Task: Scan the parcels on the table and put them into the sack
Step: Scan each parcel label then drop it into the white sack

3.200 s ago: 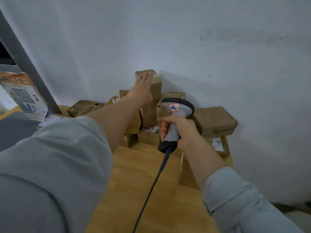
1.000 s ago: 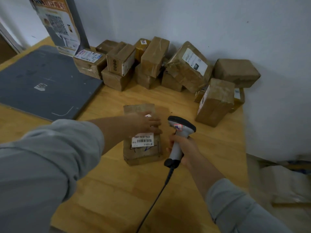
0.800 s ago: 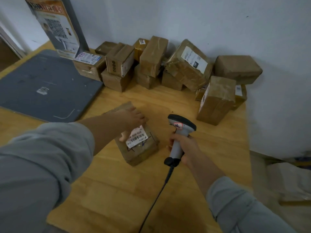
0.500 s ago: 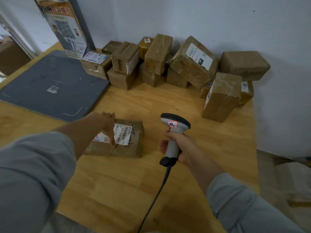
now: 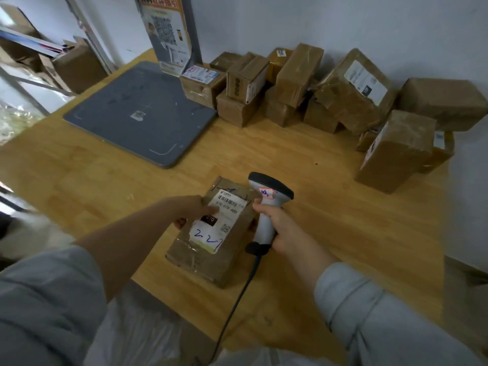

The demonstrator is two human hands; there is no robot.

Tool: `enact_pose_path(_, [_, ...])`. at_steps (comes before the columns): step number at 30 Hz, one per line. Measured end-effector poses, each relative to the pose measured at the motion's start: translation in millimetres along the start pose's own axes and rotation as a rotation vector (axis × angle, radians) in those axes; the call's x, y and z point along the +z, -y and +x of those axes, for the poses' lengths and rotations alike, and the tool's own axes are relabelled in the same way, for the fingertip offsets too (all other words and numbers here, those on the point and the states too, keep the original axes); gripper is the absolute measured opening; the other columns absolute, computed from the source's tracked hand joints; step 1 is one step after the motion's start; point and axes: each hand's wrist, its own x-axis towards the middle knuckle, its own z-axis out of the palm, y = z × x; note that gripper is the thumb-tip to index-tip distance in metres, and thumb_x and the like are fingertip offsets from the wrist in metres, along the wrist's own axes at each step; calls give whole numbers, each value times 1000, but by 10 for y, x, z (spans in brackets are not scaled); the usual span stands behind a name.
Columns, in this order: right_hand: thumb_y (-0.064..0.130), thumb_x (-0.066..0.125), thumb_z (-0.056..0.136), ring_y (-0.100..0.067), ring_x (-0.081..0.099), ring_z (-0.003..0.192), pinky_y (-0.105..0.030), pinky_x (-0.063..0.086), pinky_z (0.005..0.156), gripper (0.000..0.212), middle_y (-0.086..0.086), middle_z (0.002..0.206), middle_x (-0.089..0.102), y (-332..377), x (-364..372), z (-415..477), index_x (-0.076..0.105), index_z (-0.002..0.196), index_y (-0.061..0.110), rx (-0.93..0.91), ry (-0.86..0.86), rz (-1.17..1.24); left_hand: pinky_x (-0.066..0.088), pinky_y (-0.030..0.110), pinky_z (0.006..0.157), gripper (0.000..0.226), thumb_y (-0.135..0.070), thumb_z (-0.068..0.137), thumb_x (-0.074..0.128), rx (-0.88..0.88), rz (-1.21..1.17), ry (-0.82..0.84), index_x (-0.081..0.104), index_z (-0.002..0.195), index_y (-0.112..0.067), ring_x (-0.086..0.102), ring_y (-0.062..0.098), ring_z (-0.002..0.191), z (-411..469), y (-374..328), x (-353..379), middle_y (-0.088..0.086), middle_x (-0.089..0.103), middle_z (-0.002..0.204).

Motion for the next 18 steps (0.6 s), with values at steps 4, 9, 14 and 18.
enact_pose_path(4, [7, 68, 83, -16, 57, 56, -27, 44, 52, 11, -3, 69, 63, 103, 75, 14, 65, 83, 17, -93, -31, 6, 51, 33, 72, 40, -33, 99, 50, -12, -541, -147, 59, 116, 2, 57, 26, 82, 7, 272, 126, 20, 65, 104])
enact_pose_path(9, [5, 66, 84, -15, 54, 54, -25, 43, 49, 12, -2, 68, 61, 45, 81, 22, 65, 84, 17, -92, 1, -54, 41, 49, 100, 37, -24, 93, 61, -2, -974, -229, 59, 121, 0, 53, 30, 118, -22, 315, 300, 15, 59, 128])
enact_pose_path(14, [4, 67, 82, -18, 53, 66, -29, 45, 60, 14, -3, 78, 62, 120, -17, 41, 67, 84, 17, -182, 18, 25, 43, 61, 97, 66, -40, 70, 78, 172, -1151, -11, 59, 132, -29, 46, 36, 124, -132, 505, 234, 7, 54, 134])
enact_pose_path(18, [4, 69, 79, -19, 55, 72, -31, 48, 65, 16, -4, 85, 64, 235, -5, 26, 68, 85, 19, -245, 54, 79, 50, 49, 86, 78, -26, 68, 77, 299, -1142, 86, 48, 140, -31, 62, 28, 110, -216, 536, 117, 7, 68, 118])
